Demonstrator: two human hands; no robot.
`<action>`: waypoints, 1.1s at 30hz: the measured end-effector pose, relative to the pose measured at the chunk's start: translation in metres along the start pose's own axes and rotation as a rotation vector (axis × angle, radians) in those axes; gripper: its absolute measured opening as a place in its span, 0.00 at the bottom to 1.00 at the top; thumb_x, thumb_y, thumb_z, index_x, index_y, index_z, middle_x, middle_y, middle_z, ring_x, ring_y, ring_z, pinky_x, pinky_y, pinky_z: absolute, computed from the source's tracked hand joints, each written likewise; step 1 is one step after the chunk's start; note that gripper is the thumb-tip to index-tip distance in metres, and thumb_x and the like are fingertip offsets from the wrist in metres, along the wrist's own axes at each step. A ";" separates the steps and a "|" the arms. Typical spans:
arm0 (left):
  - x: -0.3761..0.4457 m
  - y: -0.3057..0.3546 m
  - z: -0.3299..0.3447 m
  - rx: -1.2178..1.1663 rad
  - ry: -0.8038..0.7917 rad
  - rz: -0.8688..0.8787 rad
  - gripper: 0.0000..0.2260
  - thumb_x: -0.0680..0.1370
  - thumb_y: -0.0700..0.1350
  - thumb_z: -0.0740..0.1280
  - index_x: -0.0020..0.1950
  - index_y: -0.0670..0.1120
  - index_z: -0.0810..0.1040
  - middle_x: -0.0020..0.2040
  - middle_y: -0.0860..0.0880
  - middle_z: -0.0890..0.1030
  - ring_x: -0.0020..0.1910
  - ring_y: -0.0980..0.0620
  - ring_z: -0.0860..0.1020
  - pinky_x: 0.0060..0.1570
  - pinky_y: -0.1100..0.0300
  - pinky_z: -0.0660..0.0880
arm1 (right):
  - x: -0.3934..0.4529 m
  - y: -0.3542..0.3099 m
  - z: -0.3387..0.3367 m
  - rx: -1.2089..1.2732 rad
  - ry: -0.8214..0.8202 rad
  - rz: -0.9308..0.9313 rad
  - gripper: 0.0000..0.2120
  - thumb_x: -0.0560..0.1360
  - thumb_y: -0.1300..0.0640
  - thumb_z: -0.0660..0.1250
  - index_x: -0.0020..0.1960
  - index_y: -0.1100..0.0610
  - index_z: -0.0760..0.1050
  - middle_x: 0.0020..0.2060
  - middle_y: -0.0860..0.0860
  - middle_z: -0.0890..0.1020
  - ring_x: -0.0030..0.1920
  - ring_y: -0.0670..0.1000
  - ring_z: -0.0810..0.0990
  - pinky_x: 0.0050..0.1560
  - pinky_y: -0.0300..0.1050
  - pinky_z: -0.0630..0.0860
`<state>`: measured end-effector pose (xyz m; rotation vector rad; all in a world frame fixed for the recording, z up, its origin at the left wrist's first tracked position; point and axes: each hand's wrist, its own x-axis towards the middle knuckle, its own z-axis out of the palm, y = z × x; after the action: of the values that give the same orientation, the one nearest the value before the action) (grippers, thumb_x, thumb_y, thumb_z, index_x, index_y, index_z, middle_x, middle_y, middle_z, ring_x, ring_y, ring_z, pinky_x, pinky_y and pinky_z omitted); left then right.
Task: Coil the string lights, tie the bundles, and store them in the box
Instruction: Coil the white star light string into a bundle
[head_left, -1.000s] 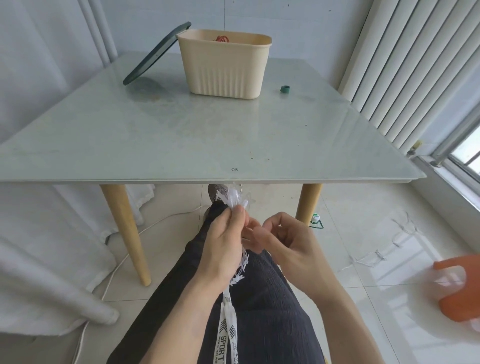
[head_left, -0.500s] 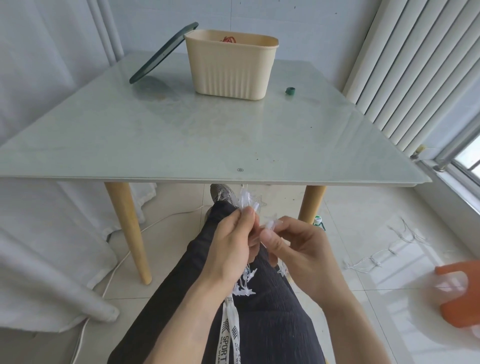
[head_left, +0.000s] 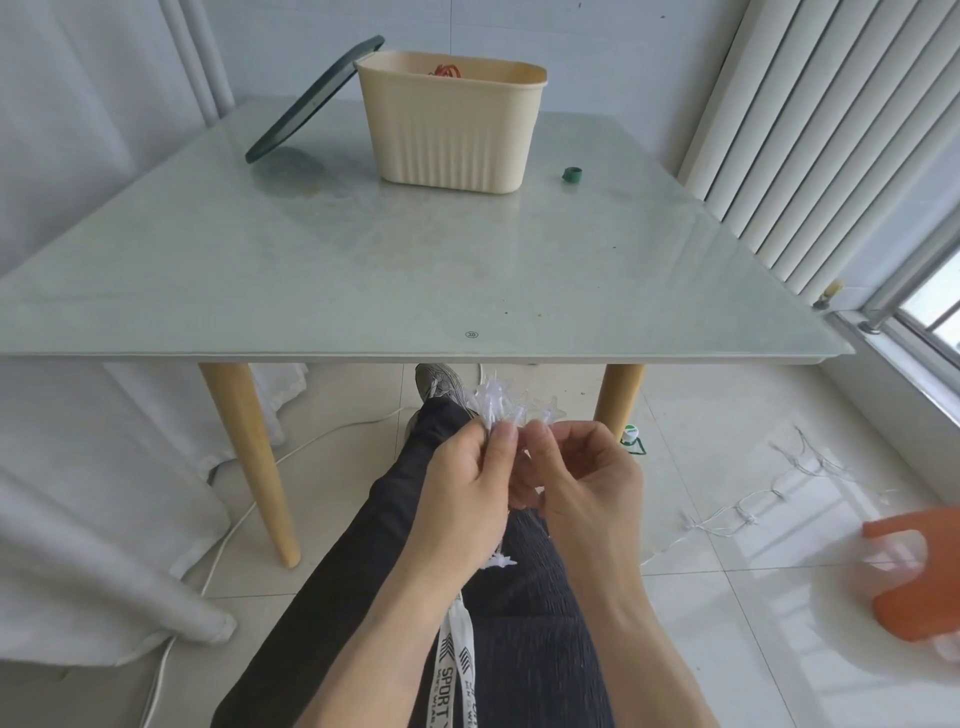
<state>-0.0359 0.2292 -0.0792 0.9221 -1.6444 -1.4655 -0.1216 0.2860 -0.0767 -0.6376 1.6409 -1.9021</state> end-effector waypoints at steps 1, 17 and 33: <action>-0.001 0.000 0.001 0.026 0.009 0.010 0.17 0.84 0.48 0.59 0.44 0.38 0.77 0.31 0.48 0.82 0.30 0.53 0.80 0.33 0.65 0.75 | 0.001 0.000 -0.001 -0.038 0.027 -0.015 0.10 0.75 0.56 0.75 0.41 0.61 0.78 0.31 0.56 0.82 0.29 0.52 0.80 0.31 0.48 0.78; 0.006 -0.007 -0.007 0.022 0.082 -0.058 0.16 0.85 0.47 0.58 0.43 0.39 0.78 0.34 0.44 0.83 0.29 0.54 0.78 0.31 0.62 0.75 | -0.012 0.000 -0.002 -0.162 -0.301 -0.025 0.12 0.78 0.47 0.68 0.57 0.49 0.84 0.46 0.57 0.81 0.40 0.43 0.81 0.40 0.39 0.78; 0.011 0.008 -0.016 -0.739 0.119 0.047 0.14 0.85 0.44 0.52 0.43 0.43 0.70 0.30 0.50 0.67 0.27 0.50 0.68 0.38 0.54 0.77 | 0.038 0.022 -0.064 -0.669 -0.578 -0.010 0.05 0.75 0.58 0.72 0.41 0.51 0.80 0.44 0.47 0.86 0.46 0.47 0.83 0.54 0.49 0.78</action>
<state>-0.0271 0.2125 -0.0697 0.5269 -0.9026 -1.7554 -0.1899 0.3049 -0.1077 -1.3098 1.8318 -0.9818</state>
